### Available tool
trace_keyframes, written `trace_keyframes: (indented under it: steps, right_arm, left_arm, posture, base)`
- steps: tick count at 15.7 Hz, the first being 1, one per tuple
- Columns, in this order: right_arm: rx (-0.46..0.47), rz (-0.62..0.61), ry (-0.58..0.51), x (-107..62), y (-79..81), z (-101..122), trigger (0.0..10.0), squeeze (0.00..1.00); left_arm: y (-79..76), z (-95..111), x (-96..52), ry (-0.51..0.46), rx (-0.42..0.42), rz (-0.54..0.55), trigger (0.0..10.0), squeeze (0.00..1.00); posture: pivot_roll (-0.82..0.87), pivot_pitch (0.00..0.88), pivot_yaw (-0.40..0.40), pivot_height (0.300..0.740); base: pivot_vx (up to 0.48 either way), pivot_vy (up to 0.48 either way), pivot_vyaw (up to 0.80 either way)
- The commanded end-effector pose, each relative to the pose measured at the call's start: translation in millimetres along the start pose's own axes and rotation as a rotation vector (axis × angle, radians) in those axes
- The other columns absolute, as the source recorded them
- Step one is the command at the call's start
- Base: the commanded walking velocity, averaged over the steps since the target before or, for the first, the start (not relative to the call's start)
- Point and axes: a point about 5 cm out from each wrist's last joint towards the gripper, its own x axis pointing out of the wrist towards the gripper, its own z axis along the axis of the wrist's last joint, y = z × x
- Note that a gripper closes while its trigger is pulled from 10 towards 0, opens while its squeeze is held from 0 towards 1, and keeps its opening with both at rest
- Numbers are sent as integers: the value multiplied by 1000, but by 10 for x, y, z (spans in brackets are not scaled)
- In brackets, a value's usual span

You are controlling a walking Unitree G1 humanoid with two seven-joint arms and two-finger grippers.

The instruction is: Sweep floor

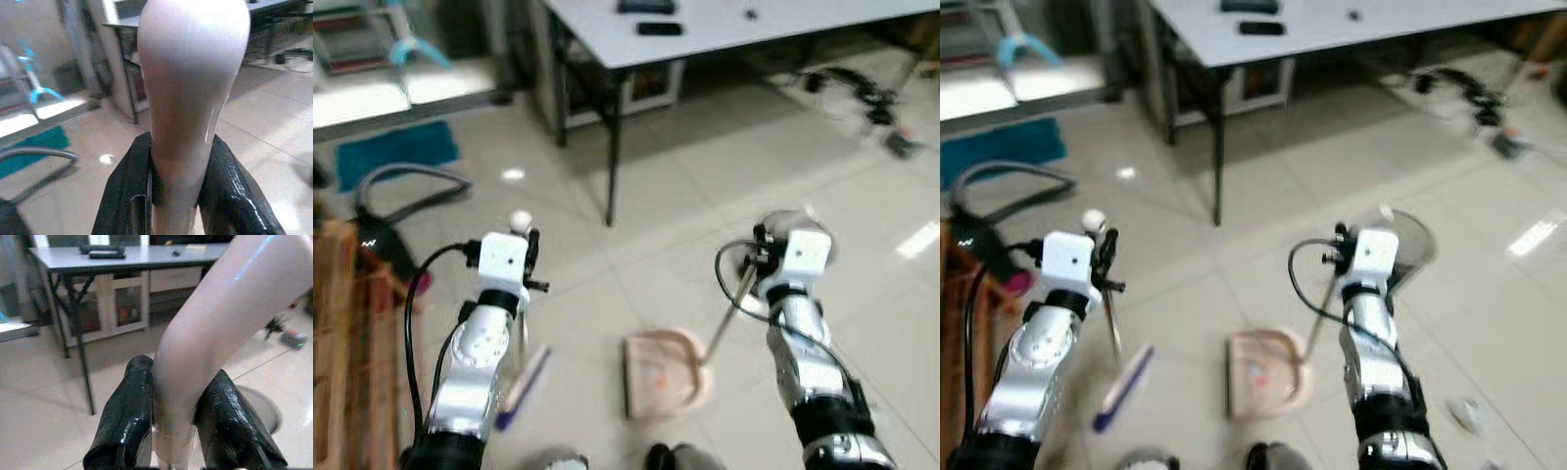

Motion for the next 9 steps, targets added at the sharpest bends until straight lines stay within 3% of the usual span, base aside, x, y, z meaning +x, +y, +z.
trace_keyframes:
  steps: [1,4,9]
  right_arm:
    - [5,-1,-33,22,16,77,10000,0]
    - [-8,-12,-25,29,-1,75,10000,0]
    - [-6,-18,-14,44,23,59,10000,0]
  left_arm:
    - [-1,4,2,1,10,0,10000,0]
    - [42,-91,-31,51,24,33,10000,0]
    - [161,-79,-57,40,-9,96,10000,0]
  posture:
    - [42,101,-10,740]
    - [49,104,-15,740]
    - [62,100,-20,740]
  base:
    - [0,0,-800]
    - [0,0,-800]
    - [0,0,-800]
